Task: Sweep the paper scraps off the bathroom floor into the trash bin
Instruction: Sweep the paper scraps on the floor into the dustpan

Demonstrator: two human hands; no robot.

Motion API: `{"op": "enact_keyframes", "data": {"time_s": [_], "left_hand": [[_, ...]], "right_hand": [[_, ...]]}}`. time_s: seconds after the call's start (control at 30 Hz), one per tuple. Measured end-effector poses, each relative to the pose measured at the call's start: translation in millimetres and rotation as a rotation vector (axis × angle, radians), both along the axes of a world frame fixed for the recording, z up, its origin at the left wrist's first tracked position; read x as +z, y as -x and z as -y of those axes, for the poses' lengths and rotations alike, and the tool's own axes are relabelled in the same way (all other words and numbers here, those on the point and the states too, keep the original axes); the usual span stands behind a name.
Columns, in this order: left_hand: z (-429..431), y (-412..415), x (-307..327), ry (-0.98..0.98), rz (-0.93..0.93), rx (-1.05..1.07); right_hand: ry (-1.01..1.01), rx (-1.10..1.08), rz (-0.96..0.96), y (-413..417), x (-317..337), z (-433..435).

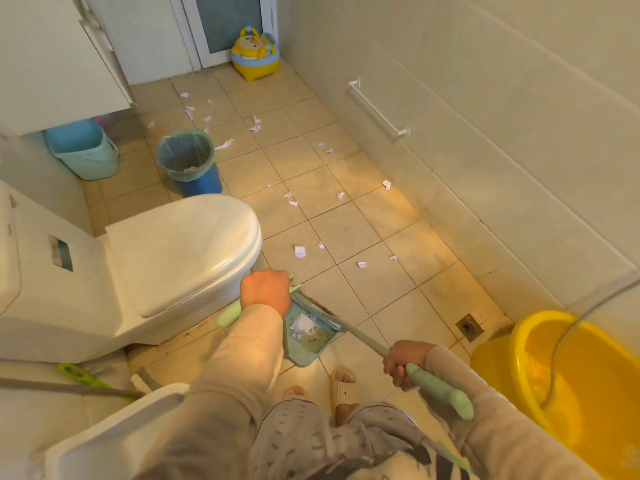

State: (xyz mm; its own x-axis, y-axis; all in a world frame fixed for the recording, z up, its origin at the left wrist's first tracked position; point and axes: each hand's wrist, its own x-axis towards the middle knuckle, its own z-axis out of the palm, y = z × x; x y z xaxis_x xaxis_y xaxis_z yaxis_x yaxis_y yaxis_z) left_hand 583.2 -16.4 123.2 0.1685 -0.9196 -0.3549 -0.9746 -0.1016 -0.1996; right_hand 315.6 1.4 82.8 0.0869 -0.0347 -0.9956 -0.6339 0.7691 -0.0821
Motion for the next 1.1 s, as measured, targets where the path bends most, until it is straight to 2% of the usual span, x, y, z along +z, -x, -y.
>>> {"op": "enact_keyframes", "data": {"time_s": [0.1,0.17,0.33,0.6,0.97,1.1], "left_hand": [[6,-3,1,-0.012,-0.022,0.024],[7,-5,0,0.001,-0.03,0.028],[25,2,8,0.013,-0.047,0.016],[82,55,9,0.009,-0.057,-0.052],[167,135,4,-0.033,-0.09,0.01],[183,148,5,-0.036,-0.077,0.017]], "right_hand": [[-0.041,-0.393,0.125,41,14,-8],[-0.032,-0.57,0.173,62,21,-18],[0.057,-0.712,0.115,80,29,-17],[0.213,-0.67,-0.024,128,16,47],[0.314,-0.248,-0.232,203,-11,191],[0.324,-0.172,-0.26,210,-15,224]]}}
